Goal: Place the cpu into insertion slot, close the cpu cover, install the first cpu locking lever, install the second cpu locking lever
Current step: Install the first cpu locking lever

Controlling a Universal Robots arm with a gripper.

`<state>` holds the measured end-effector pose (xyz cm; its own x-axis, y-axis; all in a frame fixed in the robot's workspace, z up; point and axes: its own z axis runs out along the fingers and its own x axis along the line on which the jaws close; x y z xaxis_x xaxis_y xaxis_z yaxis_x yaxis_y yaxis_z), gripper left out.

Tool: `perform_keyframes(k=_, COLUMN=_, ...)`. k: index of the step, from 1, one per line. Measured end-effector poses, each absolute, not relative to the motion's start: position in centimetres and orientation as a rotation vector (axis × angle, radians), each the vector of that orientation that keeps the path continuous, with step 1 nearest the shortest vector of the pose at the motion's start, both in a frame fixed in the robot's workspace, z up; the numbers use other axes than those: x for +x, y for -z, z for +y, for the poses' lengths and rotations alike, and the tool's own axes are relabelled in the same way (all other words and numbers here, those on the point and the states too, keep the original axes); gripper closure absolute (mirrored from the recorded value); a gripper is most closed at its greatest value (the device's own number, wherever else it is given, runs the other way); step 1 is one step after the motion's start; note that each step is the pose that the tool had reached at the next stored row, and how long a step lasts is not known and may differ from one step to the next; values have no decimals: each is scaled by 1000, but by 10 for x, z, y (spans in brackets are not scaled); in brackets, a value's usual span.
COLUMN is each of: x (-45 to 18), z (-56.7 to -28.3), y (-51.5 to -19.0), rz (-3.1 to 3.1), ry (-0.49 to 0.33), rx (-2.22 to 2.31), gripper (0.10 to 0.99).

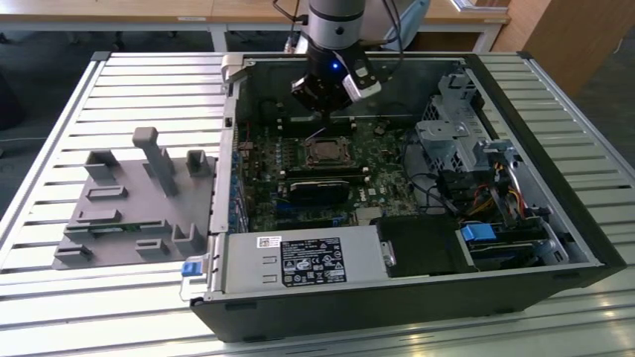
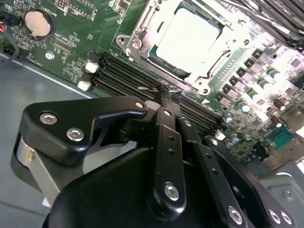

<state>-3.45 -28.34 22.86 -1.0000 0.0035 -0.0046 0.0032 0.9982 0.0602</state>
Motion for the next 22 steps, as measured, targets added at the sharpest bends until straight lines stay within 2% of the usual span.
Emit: perform_keyframes(k=22, x=-18, z=-282, y=-211, rz=3135, ry=-94, rx=5, gripper=980)
